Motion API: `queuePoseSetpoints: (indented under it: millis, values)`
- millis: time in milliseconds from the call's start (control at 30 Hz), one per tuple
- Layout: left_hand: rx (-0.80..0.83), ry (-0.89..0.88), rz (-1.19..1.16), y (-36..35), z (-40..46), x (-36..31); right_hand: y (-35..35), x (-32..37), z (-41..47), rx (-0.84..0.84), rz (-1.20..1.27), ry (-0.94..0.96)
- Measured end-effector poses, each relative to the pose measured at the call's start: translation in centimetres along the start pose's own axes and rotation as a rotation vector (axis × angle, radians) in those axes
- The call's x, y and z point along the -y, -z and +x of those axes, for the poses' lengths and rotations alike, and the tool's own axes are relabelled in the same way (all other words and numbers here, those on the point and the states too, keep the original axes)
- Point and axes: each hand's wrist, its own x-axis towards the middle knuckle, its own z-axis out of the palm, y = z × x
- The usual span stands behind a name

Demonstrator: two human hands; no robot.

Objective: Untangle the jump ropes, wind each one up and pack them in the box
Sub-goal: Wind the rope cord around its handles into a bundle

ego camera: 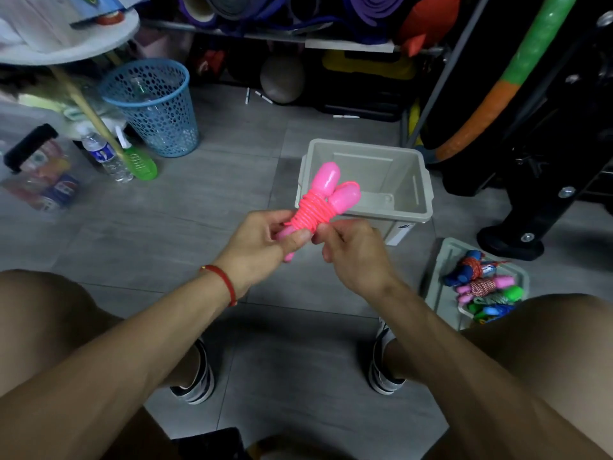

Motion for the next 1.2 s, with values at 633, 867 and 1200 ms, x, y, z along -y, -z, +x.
queuePoseSetpoints:
  millis: [633, 867, 1200]
  values:
    - [0.034, 0.098, -0.404, -0.1, -1.0, -1.2, 1.4, 1.8, -0.1, 0.018, 0.372, 0.06]
    - [-0.016, -0.105, -0.005, 0.1, -0.5, 0.1, -0.1, 0.3, 0.4, 0.043, 0.083, 0.074]
    - [-0.35, -0.495, 0.837, -1.7, 0.1, 1.3, -2.0, 2.1, -0.3, -0.029, 0.543, -0.362]
